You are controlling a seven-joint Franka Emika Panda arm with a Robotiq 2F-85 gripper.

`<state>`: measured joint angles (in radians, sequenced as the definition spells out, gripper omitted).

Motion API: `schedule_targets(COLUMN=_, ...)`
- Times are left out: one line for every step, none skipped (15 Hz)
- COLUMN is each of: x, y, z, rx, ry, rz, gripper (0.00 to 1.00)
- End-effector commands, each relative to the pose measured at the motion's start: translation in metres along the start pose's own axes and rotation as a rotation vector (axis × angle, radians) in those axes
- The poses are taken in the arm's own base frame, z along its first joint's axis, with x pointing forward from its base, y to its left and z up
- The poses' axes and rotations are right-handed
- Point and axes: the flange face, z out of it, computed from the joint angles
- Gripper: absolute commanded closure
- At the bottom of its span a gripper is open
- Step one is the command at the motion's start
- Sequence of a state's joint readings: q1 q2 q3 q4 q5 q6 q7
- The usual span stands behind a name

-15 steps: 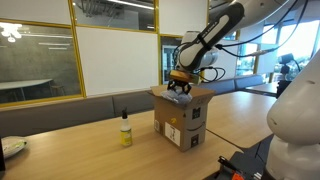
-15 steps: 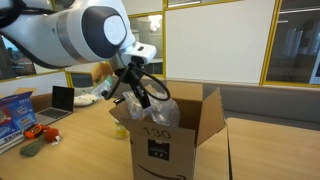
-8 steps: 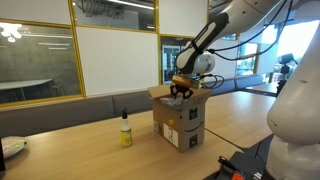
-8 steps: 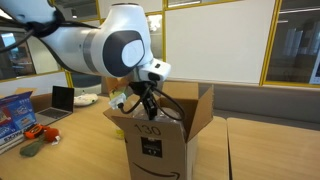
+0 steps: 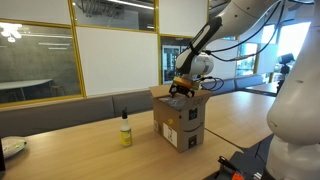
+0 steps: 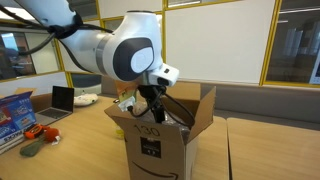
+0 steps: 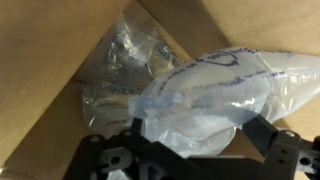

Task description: Put the objects on the table in the box

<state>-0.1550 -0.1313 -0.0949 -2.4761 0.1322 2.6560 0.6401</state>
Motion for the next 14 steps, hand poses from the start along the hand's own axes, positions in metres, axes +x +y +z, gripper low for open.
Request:
schedule_targets(x=0.004, y=-0.002, z=-0.024, rx=0.032, ry=0.039, rz=-0.004, gripper=0.0)
schedule_targets(x=0.002, y=-0.004, z=-0.033, rx=0.036, ry=0.052, rz=-0.009, gripper=0.0)
schedule_targets(x=-0.001, y=-0.006, z=-0.044, rx=0.04, ry=0.071, rz=-0.018, gripper=0.0)
schedule_targets(x=-0.005, y=-0.01, z=-0.057, rx=0.043, ry=0.097, rz=-0.031, gripper=0.0)
schedule_targets(x=-0.01, y=-0.014, z=-0.071, rx=0.047, ry=0.126, rz=-0.047, gripper=0.0)
schedule_targets(x=-0.017, y=-0.02, z=-0.087, rx=0.044, ry=0.163, rz=-0.063, gripper=0.0)
schedule_targets(x=-0.023, y=-0.026, z=-0.102, rx=0.043, ry=0.197, rz=-0.074, gripper=0.0)
schedule_targets(x=-0.031, y=-0.033, z=-0.118, rx=0.04, ry=0.23, rz=-0.083, gripper=0.0)
schedule_targets(x=-0.039, y=-0.04, z=-0.133, rx=0.04, ry=0.255, rz=-0.095, gripper=0.0)
schedule_targets(x=-0.05, y=-0.048, z=-0.147, rx=0.042, ry=0.276, rz=-0.111, gripper=0.0)
schedule_targets(x=-0.061, y=-0.056, z=-0.158, rx=0.048, ry=0.289, rz=-0.133, gripper=0.0)
schedule_targets(x=-0.073, y=-0.063, z=-0.168, rx=0.055, ry=0.297, rz=-0.159, gripper=0.0)
schedule_targets(x=-0.085, y=-0.074, z=-0.174, rx=0.062, ry=0.299, rz=-0.192, gripper=0.0)
schedule_targets(x=-0.097, y=-0.082, z=-0.179, rx=0.073, ry=0.296, rz=-0.227, gripper=0.0)
